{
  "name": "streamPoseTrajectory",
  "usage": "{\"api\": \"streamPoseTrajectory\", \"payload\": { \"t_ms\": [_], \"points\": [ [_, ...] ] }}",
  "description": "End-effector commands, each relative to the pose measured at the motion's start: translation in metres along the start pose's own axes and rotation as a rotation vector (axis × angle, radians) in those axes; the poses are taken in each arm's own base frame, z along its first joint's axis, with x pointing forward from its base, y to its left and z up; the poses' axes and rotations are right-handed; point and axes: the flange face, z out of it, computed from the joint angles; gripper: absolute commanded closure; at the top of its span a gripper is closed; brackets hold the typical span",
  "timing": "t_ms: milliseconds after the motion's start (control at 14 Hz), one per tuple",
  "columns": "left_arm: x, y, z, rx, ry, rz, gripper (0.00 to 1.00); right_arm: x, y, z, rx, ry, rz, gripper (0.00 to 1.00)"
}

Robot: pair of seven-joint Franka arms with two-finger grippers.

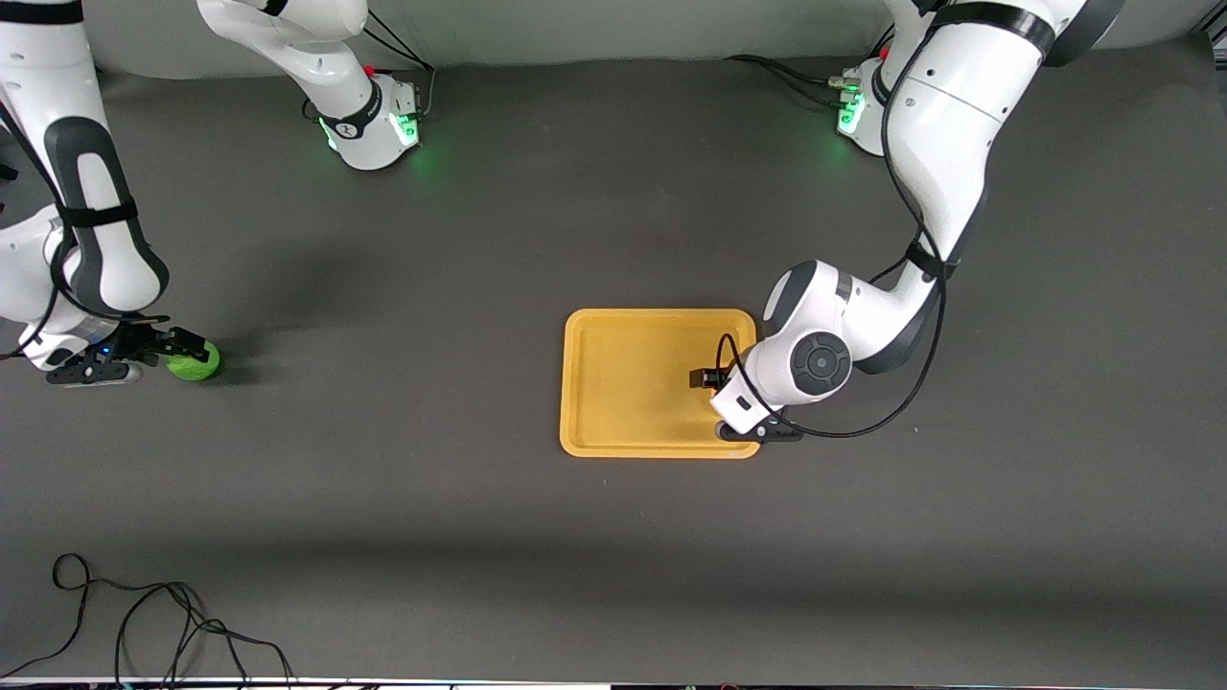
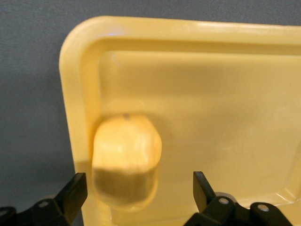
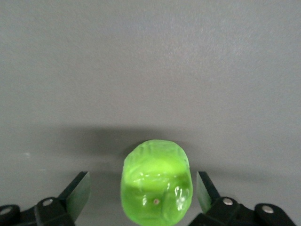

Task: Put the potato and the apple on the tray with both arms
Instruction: 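Carry the potato with the left gripper while the right gripper reaches the apple, then release the potato on the tray while the right gripper grasps the apple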

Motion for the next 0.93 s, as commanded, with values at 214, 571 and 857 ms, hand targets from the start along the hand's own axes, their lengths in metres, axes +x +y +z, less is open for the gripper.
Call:
{"api": "streamPoseTrajectory", "payload": {
  "t_ms": [214,571,857],
  "points": [
    [-0.025,-0.063,-0.155,0.098,-0.031,-0.045,0.0,0.009,0.011,0.017,-0.004,-0.014,-0.028,0.37],
    [-0.064,-0.148,-0.299,0.19,0.101,0.008,0.0,0.054,0.003,-0.042,0.078,-0.025,-0.064,0.64],
    [-0.103,-0.197,-0.347,0.237,0.155,0.085,0.02,0.114,0.001,-0.169,0.017,-0.095,-0.089,0.65]
  ]
}}
